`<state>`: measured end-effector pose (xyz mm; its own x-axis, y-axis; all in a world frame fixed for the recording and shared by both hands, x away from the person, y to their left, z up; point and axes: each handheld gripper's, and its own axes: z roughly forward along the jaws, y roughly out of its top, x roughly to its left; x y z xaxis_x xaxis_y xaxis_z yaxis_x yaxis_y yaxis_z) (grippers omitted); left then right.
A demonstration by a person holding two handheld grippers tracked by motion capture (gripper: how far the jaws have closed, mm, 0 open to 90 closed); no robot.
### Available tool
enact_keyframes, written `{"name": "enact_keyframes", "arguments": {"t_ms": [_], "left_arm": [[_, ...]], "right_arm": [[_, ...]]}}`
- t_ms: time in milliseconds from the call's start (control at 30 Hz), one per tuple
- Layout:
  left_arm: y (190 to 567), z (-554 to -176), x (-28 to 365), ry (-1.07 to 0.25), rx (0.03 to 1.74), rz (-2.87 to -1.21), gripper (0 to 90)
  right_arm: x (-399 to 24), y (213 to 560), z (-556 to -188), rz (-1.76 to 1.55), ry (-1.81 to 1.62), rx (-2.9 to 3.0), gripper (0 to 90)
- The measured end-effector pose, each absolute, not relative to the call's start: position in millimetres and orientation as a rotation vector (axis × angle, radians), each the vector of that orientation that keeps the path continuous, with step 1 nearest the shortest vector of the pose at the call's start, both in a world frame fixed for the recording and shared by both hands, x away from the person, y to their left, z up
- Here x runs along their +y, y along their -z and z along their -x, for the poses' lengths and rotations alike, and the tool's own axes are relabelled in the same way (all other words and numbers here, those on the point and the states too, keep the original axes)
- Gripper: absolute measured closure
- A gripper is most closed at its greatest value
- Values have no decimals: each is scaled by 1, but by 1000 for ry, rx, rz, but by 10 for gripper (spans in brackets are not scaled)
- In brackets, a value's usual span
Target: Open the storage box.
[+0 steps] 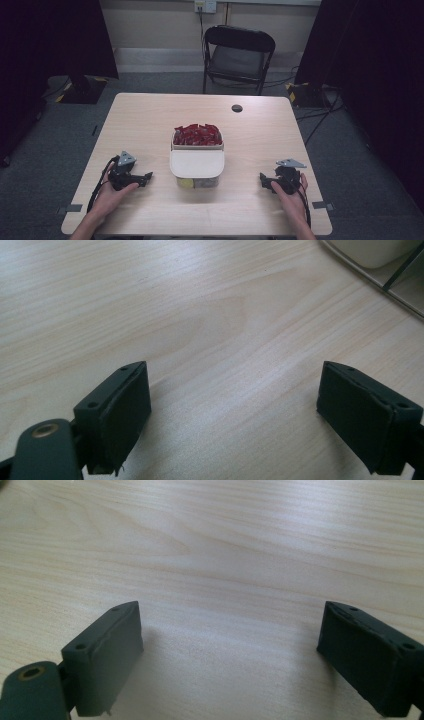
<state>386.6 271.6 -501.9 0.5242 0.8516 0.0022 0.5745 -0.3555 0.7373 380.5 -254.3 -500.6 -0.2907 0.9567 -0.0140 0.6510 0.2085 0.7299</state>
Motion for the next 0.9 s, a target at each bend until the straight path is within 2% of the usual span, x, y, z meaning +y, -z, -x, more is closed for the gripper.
{"name": "enact_keyframes", "arguments": {"t_ms": [267, 400, 900], "left_arm": [[502, -387, 272, -510, 1154, -2069, 135], [502, -387, 272, -511, 1154, -2069, 135], [502, -388, 271, -499, 1154, -2069, 130]], "right_arm": [[-254, 500, -380, -1498, -864, 2014, 102], [-253, 498, -379, -1512, -862, 2015, 153], [-253, 484, -375, -1502, -950, 1986, 149]]}}
